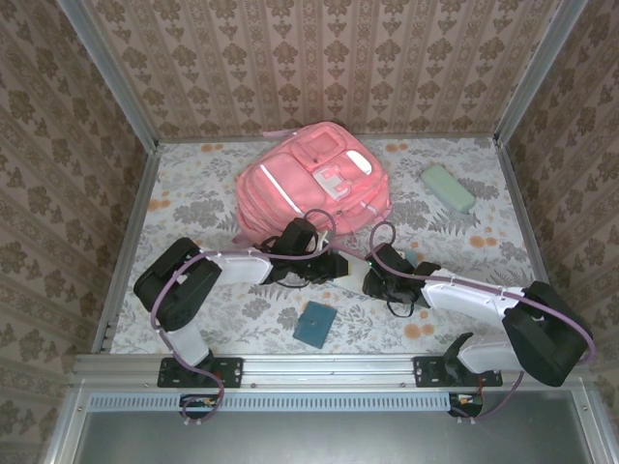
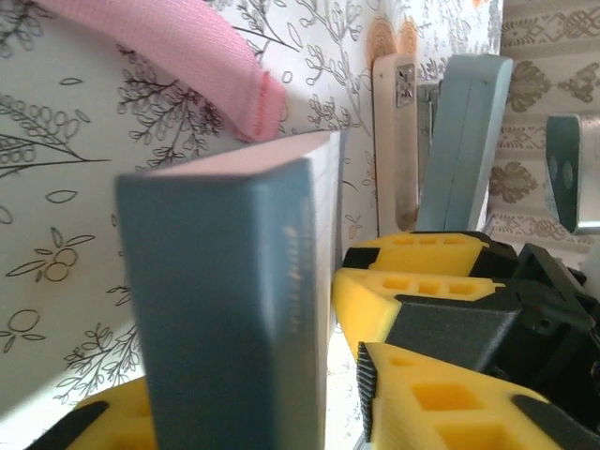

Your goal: Pack books, pencil case, and school supplies into a backpack

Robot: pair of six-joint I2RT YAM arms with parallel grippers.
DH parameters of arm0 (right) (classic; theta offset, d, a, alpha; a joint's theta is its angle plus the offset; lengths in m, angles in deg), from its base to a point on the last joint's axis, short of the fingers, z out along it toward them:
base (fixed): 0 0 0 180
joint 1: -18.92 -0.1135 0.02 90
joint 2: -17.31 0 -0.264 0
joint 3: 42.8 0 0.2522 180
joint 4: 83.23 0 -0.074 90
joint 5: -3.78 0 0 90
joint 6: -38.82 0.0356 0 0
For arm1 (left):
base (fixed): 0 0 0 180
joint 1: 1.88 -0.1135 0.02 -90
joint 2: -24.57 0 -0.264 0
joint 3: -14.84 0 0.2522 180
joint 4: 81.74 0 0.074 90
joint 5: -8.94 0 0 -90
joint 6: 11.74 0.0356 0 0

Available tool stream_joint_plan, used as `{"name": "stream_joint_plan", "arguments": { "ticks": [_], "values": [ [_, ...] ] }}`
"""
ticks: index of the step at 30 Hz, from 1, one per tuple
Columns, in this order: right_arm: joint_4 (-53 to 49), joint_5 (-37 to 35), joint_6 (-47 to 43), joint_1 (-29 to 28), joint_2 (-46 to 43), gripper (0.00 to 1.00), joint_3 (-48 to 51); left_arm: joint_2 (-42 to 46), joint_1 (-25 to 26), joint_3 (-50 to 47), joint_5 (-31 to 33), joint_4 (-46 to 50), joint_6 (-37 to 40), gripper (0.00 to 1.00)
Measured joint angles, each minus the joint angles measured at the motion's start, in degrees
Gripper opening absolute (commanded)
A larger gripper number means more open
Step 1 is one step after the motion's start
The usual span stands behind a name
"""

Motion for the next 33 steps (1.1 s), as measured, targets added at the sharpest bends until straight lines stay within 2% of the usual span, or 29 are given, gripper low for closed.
{"name": "stream_joint_plan", "arguments": {
  "ticks": [1, 3, 9, 16, 21, 25, 33],
  "values": [
    [-0.2, 0.0, 0.0, 0.0, 0.0, 0.39, -0.1, 0.0, 0.0, 0.0, -0.1, 0.2, 0.3, 0.16],
    [-1.6, -0.3, -0.5, 0.0, -0.3, 0.43, -0.6, 0.2, -0.4, 0.0, -0.3, 0.4, 0.2, 0.10],
    [-7.5, -0.5, -5.1, -0.2, -3.6, 0.48, -5.1, 6.1, -3.0, -0.8, -0.7, 3.6, 1.1, 0.08],
    [-10.9, -1.9, -14.3, -1.0, -3.9, 0.49, -17.2, 21.0, -11.2, -1.5, 1.2, 11.0, 4.5, 0.05],
    [-11.1, -2.3, -20.6, -2.2, 4.0, 0.50, -28.0, 31.2, -19.7, -2.1, 3.0, 19.6, 7.8, 0.05],
    [-11.5, -2.4, -24.4, -2.6, 12.6, 0.51, -36.5, 37.8, -25.5, -1.5, 7.3, 28.4, 10.8, 0.03],
    [-12.4, -2.9, -30.4, -2.8, 28.7, 0.51, -53.3, 48.1, -36.9, -1.3, 14.2, 39.8, 11.6, 0.03]
  ]
}}
